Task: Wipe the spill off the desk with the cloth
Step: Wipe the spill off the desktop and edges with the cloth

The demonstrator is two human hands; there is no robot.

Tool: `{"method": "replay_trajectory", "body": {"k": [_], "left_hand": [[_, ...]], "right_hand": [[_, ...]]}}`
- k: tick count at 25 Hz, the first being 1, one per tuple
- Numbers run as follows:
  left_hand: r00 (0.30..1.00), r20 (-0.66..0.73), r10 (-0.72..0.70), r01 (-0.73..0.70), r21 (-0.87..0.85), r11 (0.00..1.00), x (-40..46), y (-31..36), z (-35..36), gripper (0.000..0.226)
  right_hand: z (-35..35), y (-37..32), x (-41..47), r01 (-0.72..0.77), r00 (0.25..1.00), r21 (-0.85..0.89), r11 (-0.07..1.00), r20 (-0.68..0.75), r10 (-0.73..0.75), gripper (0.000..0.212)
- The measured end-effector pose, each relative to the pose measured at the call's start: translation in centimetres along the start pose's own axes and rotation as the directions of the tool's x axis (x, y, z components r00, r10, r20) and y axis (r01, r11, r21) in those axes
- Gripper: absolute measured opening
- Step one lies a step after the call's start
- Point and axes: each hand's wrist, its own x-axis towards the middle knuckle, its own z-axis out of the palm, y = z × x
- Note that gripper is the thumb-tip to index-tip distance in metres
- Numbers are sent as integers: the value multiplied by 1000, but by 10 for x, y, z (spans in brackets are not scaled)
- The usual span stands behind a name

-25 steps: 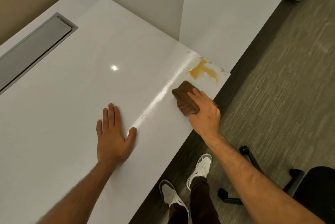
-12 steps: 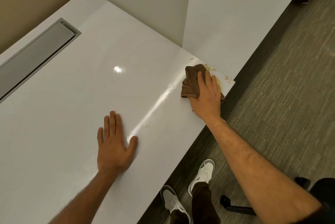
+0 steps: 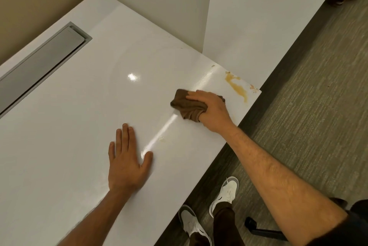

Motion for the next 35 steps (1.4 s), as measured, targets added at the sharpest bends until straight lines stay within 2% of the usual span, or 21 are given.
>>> {"method": "replay_trajectory", "body": {"k": [5,9,11,13,14,16,18,20,21,23,26,30,35], "left_hand": [[1000,-5,4,-4,-7,1000,-1,1,0,91],[1000,6,3,-3,-8,1000,-1,3,-3,91],[1000,-3,2,-2,-17,1000,-2,3,-2,91],[1000,-14,5,-5,-18,1000,-2,-1,0,91],[1000,-18,8,-8,-19,1000,-2,-2,0,91],[1000,-15,6,-6,-18,1000,0,-1,0,91],[1000,-9,5,-5,-18,1000,-1,1,0,91],[1000,-7,5,-5,-28,1000,-2,3,-2,91],[1000,-6,4,-4,-30,1000,-3,3,-2,91],[1000,-4,1,-2,-25,1000,-2,2,-2,91],[1000,4,-5,6,-16,1000,0,2,-1,91],[1000,6,-8,8,-18,1000,-2,4,-3,91],[1000,12,-14,15,-19,1000,-2,4,-4,91]], "right_hand": [[21,-2,-62,-9,995,70,998,98,2,38],[47,-11,-113,24,992,67,997,125,-33,36],[47,-20,-117,-80,991,206,975,122,56,36],[34,-28,-105,-248,969,447,860,121,216,45],[22,-31,-96,-264,962,533,804,80,263,50],[-6,-33,-78,-182,951,609,772,-89,295,49],[-35,-28,-61,-121,902,537,835,-291,318,49],[-60,-11,-49,-175,841,344,922,-435,322,50],[-68,2,-45,-246,828,221,944,-458,323,54],[-73,26,-41,-402,837,-63,914,-429,339,65],[-64,46,-38,-400,881,-361,842,-407,244,73],[-41,41,-60,-289,917,-421,860,-379,122,67],[12,16,-112,-143,946,-359,922,-323,20,48]]}}
